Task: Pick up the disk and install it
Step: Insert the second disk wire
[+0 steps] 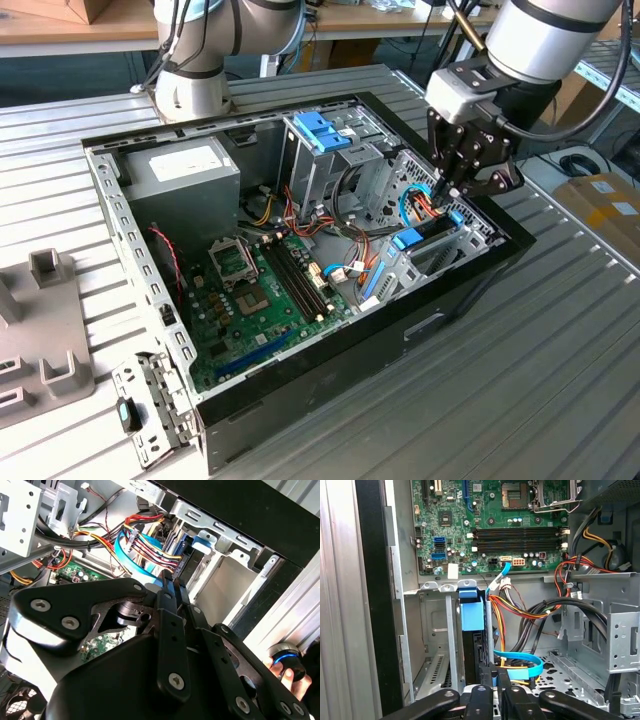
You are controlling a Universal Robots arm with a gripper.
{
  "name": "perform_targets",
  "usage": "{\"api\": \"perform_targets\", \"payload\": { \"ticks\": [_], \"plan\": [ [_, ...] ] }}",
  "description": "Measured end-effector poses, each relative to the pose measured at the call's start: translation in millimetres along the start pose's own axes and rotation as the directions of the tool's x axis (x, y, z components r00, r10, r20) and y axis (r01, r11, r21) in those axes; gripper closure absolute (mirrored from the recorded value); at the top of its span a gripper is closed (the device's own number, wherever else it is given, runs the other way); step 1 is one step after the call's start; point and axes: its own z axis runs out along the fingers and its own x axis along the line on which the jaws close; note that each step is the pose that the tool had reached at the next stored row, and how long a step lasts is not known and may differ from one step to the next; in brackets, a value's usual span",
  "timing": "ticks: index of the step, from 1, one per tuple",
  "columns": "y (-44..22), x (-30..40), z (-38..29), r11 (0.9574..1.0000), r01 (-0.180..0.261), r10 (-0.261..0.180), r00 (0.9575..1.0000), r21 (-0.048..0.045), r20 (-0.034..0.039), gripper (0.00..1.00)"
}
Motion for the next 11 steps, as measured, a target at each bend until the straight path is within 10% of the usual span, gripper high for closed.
{"api": "perform_targets", "payload": {
  "ticks": [11],
  "plan": [
    [1.2, 0.7, 2.0, 1.0000, 0.000, 0.000, 1.0000, 0.0000, -0.0001, 0.84]
  ]
}}
